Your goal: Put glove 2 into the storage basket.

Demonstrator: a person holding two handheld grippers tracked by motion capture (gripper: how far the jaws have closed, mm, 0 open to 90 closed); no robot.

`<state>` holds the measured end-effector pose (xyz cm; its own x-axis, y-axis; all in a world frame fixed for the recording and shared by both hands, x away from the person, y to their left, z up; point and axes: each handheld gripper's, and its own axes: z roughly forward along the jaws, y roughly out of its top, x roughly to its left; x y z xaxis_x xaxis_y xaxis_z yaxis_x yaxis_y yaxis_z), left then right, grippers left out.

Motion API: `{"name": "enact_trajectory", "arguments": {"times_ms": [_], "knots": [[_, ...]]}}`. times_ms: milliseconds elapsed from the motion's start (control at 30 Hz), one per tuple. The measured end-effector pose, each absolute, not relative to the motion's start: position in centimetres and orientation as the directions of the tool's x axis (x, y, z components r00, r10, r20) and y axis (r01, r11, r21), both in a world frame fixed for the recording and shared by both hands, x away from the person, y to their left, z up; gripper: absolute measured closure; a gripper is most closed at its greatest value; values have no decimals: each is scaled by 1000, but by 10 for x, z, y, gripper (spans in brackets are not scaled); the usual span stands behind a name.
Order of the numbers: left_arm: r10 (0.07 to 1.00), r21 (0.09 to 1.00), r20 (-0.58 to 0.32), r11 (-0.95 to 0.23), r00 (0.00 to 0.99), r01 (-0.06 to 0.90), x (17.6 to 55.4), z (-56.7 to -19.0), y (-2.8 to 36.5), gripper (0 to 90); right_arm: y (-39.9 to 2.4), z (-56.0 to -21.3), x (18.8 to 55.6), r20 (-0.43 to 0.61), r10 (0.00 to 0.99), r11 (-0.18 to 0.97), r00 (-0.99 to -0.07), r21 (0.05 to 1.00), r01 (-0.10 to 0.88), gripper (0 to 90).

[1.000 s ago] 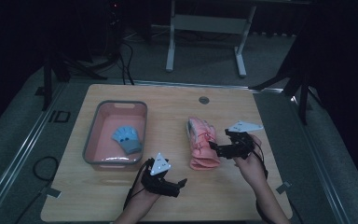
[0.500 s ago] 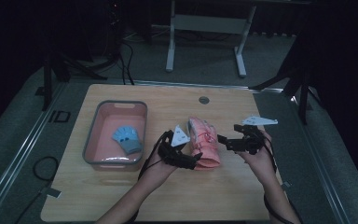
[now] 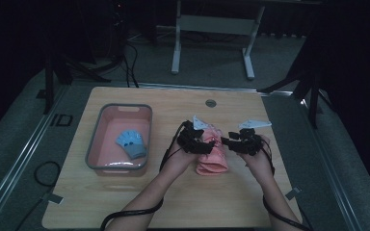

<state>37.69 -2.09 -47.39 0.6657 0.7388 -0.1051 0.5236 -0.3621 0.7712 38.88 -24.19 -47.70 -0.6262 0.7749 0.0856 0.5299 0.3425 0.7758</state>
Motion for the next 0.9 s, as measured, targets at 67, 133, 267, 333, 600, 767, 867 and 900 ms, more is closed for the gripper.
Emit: {"name": "enact_trajectory", "arguments": {"times_ms": [67, 133, 267, 333, 600, 767, 867, 900], "knots": [[757, 725, -121, -374, 642, 578, 383, -484, -23, 284, -239, -486, 390, 117, 767, 339, -631, 761, 553, 479], [780, 694, -125, -373, 613, 616, 387, -495, -22, 251, -238, -493, 391, 149, 767, 322, -624, 751, 576, 460], [791, 652, -222, -315, 571, 690, 394, -515, -15, 232, -235, -508, 397, 202, 771, 311, -604, 708, 634, 426], [783, 632, -270, -295, 561, 716, 397, -524, -13, 220, -237, -517, 401, 254, 773, 293, -581, 670, 683, 388], [701, 582, -469, -212, 537, 785, 407, -544, -4, 325, -246, -540, 420, 493, 722, 187, -486, 536, 823, 450], [687, 605, -453, -232, 569, 762, 405, -541, -4, 566, -242, -540, 417, 500, 706, 185, -502, 555, 811, 680], [696, 605, -438, -239, 568, 759, 403, -536, -5, 650, -232, -533, 408, 390, 747, 231, -539, 608, 760, 762], [694, 611, -436, -239, 573, 754, 403, -534, -6, 673, -230, -530, 406, 364, 756, 243, -544, 616, 750, 772]]}}
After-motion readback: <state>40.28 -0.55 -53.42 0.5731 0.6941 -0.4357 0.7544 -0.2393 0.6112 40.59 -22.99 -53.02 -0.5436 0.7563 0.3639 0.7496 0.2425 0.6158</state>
